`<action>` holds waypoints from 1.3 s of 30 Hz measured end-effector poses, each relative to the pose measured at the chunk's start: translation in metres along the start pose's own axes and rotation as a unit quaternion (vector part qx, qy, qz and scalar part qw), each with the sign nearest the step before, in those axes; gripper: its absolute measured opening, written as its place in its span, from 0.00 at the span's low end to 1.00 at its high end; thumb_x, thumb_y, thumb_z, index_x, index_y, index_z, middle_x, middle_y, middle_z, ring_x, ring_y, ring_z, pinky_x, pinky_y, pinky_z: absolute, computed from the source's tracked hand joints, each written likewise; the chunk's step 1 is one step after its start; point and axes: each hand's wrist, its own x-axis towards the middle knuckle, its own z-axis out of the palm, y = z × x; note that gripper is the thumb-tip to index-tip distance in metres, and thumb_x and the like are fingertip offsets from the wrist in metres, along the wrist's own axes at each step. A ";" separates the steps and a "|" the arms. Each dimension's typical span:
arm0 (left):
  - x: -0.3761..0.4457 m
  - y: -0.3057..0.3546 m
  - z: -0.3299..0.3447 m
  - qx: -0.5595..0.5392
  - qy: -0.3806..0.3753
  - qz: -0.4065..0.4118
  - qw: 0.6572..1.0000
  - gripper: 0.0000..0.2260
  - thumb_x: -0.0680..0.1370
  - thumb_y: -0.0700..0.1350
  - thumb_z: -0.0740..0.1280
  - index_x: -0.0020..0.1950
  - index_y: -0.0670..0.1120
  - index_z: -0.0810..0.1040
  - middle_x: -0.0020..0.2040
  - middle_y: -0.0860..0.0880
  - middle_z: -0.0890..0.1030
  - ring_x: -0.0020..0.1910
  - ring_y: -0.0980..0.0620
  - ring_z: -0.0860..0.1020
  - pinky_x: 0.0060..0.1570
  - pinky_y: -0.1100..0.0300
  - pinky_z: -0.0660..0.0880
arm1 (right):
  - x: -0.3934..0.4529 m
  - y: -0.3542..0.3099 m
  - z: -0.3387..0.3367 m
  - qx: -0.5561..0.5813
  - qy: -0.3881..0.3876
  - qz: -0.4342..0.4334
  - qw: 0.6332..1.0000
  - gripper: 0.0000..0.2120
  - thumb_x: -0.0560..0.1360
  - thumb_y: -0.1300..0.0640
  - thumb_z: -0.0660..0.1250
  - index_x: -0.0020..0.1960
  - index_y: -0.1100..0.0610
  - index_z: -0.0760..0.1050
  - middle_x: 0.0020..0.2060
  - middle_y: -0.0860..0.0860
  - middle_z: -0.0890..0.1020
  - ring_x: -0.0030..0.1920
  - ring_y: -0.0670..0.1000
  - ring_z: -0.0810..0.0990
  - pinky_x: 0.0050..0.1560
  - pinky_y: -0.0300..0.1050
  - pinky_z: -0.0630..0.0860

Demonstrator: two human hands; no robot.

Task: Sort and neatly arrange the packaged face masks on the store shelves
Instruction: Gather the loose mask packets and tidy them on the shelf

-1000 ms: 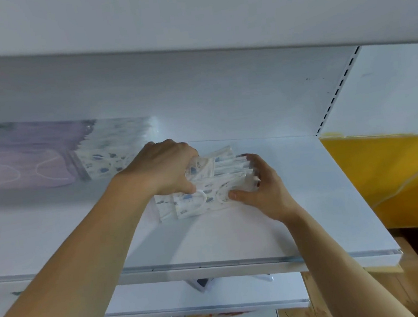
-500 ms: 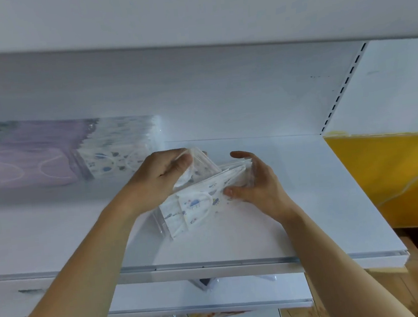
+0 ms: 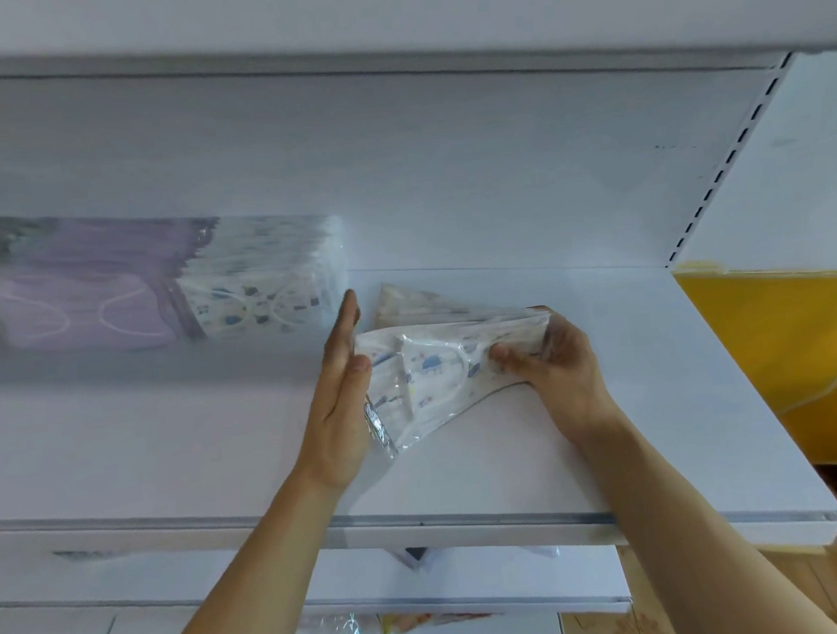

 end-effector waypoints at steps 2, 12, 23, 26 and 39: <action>0.003 0.003 0.001 -0.034 -0.011 -0.025 0.999 0.27 0.83 0.53 0.60 0.79 0.67 0.54 0.81 0.57 0.61 0.80 0.62 0.58 0.80 0.54 0.58 | -0.001 -0.002 0.000 0.004 0.004 -0.002 1.000 0.11 0.73 0.72 0.73 0.55 0.67 0.78 0.43 0.52 0.87 0.43 0.49 0.85 0.45 0.40 0.79; 0.031 0.008 -0.026 0.098 -0.015 0.012 0.995 0.30 0.69 0.41 0.82 0.66 0.58 0.74 0.59 0.62 0.83 0.61 0.60 0.80 0.62 0.61 0.78 | -0.006 -0.016 0.002 -0.005 -0.020 -0.010 1.000 0.15 0.74 0.71 0.73 0.56 0.60 0.75 0.46 0.50 0.86 0.48 0.50 0.85 0.50 0.44 0.80; 0.017 -0.009 -0.022 0.128 -0.022 0.004 0.992 0.21 0.71 0.38 0.66 0.62 0.51 0.71 0.49 0.54 0.75 0.49 0.57 0.75 0.53 0.61 0.72 | -0.019 -0.005 0.021 -0.147 -0.061 0.024 0.987 0.29 0.68 0.57 0.78 0.64 0.45 0.70 0.55 0.47 0.84 0.58 0.52 0.83 0.64 0.63 0.77; 0.017 -0.013 -0.028 0.024 0.053 -0.024 0.998 0.24 0.67 0.35 0.62 0.61 0.53 0.73 0.47 0.52 0.74 0.44 0.53 0.74 0.43 0.61 0.73 | -0.021 -0.003 0.025 -0.118 -0.015 0.025 0.993 0.27 0.66 0.57 0.75 0.62 0.43 0.72 0.57 0.52 0.82 0.57 0.58 0.82 0.61 0.67 0.77; 0.010 -0.002 -0.059 0.096 0.075 -0.016 0.992 0.21 0.67 0.37 0.64 0.58 0.52 0.74 0.45 0.51 0.80 0.46 0.54 0.79 0.49 0.67 0.73 | -0.023 -0.003 0.089 -0.170 -0.007 0.000 0.985 0.24 0.67 0.65 0.67 0.62 0.53 0.72 0.50 0.45 0.83 0.53 0.48 0.82 0.55 0.49 0.80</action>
